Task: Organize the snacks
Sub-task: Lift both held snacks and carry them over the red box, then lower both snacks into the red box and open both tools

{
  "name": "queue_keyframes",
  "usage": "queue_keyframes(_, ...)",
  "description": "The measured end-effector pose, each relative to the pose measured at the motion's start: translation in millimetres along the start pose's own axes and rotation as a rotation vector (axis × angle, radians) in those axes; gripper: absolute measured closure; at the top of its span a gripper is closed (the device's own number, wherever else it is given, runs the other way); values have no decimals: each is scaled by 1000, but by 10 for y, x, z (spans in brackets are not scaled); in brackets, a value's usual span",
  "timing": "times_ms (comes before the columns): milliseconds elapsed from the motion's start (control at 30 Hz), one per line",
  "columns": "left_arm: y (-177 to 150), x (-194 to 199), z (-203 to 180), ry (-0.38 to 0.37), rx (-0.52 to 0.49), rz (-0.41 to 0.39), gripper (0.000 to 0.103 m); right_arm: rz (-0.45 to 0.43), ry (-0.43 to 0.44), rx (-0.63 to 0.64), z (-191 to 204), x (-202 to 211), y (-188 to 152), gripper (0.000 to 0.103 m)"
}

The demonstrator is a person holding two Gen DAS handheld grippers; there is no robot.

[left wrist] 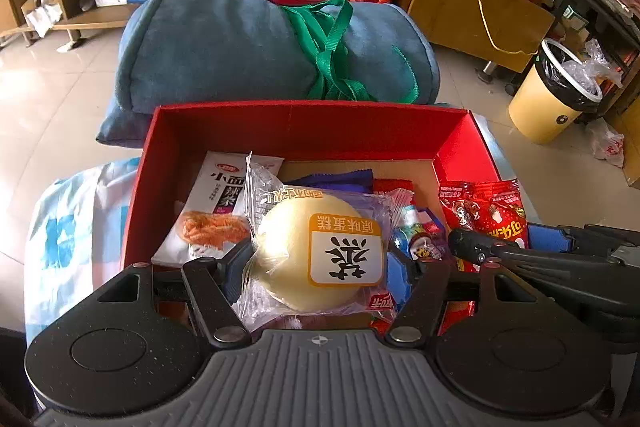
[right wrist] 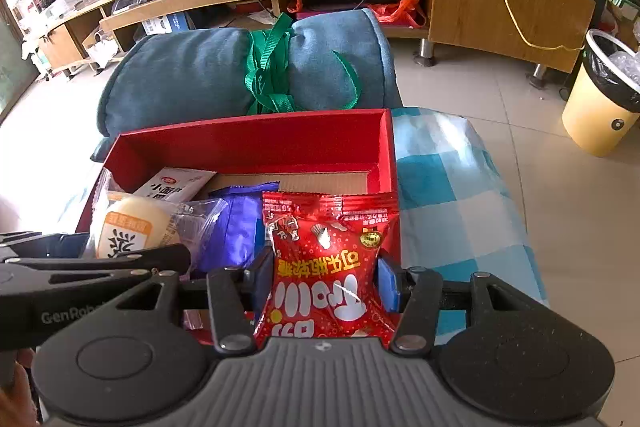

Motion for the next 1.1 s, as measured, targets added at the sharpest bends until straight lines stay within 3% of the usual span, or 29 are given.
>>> queue_keyframes(700,92,-282,19,51,3,13,30,9,-39,31,-5,-314,62,54)
queue_keyframes(867,101,-301,45,60,6,15,29,35,-15,23,-23,-404,36,54)
queue_keyframes(1100,120,-303,72,45,27,18,23,17,-9,3,-60,-376,64,53)
Point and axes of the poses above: each gripper's, at about its wrist camera, not at the fingertips, and x roughly against the way its jaws point, z to its left, y to its top, the point moved 2 cm from there along -x, roughly the way its jaws point, and after that the axes turned 14 degrees about y, right-handed, at the moved point
